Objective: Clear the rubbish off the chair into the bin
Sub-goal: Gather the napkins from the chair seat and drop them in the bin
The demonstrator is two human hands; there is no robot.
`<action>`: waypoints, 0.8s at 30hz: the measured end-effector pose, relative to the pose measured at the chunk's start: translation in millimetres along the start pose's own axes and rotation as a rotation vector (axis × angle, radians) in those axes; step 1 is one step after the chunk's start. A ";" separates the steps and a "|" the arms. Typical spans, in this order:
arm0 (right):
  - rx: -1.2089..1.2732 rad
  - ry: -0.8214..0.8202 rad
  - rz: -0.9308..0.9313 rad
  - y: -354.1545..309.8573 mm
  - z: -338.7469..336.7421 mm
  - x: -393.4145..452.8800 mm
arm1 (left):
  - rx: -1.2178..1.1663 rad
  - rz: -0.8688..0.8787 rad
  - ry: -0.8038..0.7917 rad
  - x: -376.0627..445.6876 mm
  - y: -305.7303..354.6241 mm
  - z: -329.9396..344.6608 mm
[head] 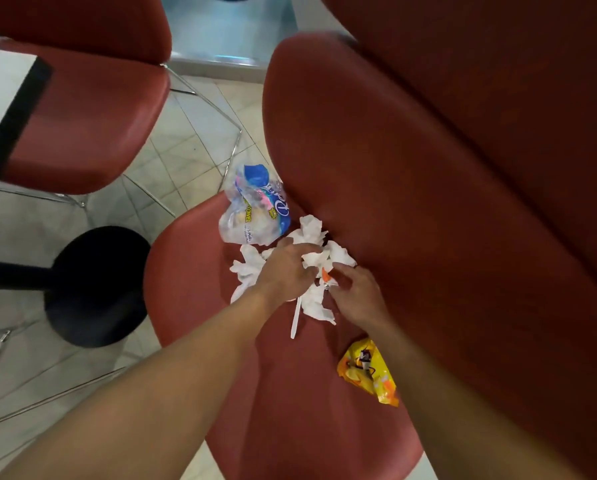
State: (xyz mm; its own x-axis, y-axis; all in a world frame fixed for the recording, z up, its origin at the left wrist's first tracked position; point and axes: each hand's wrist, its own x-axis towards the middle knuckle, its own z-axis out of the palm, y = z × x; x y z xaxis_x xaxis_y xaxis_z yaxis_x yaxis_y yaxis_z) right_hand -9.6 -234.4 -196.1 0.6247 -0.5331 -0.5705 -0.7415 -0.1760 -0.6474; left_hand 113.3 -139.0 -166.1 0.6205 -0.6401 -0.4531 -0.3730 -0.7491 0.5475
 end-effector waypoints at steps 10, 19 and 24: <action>0.105 0.014 0.035 16.5 20.9 37.9 | 0.090 -0.051 -0.027 52.3 -1.1 22.7; 0.162 0.134 0.070 13.1 12.1 4.9 | 0.005 -0.077 0.052 15.7 12.3 11.7; 0.136 0.272 0.019 5.1 0.3 -29.5 | -0.080 -0.069 0.116 -22.7 18.9 -1.3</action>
State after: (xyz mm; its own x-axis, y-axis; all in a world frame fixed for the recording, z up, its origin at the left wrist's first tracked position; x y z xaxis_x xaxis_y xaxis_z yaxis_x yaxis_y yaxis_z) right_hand -31.8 -219.3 -182.8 0.5086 -0.7405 -0.4392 -0.7016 -0.0607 -0.7100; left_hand 93.0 -138.5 -144.6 0.7200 -0.5601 -0.4097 -0.2733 -0.7716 0.5744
